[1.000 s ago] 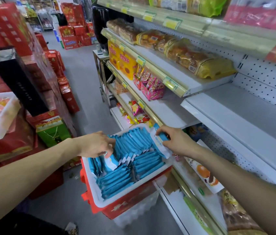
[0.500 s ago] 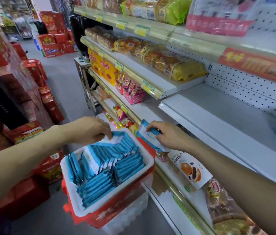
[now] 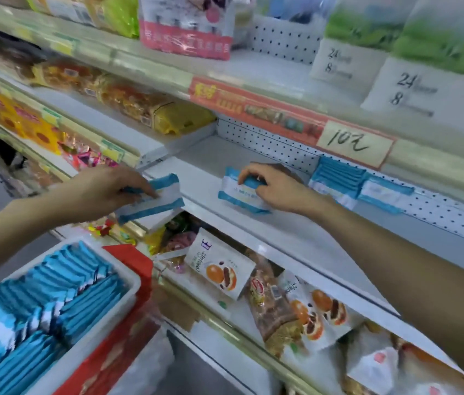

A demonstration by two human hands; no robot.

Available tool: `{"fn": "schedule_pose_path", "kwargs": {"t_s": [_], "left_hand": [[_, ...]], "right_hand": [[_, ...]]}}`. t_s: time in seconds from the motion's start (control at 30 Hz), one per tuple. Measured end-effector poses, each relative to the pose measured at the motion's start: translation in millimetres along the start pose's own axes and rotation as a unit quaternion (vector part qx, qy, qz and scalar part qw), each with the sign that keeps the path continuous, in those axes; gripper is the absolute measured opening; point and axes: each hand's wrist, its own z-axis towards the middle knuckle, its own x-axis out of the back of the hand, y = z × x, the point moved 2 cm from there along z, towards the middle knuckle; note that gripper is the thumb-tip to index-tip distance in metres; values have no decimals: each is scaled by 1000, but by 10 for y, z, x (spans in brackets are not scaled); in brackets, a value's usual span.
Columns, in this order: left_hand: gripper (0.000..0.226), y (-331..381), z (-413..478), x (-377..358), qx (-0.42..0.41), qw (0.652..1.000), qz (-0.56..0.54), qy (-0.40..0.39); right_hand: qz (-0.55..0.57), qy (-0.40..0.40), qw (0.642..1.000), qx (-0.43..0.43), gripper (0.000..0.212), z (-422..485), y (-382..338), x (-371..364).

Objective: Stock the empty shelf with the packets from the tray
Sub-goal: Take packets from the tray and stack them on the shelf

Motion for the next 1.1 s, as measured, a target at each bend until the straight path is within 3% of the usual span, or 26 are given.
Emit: {"fn": "schedule_pose_path", "kwargs": {"t_s": [0.27, 0.5, 1.1], "left_hand": [[35, 575, 585, -176, -47, 999, -1, -10], [39, 789, 797, -239, -68, 998, 5, -5], [31, 1152, 968, -351, -99, 995, 12, 18]], "right_hand": [[-64, 28, 995, -69, 44, -456, 1453, 566], [-120, 24, 990, -71, 42, -664, 2021, 510], [-217, 99, 969, -68, 42, -679, 2037, 329]]}}
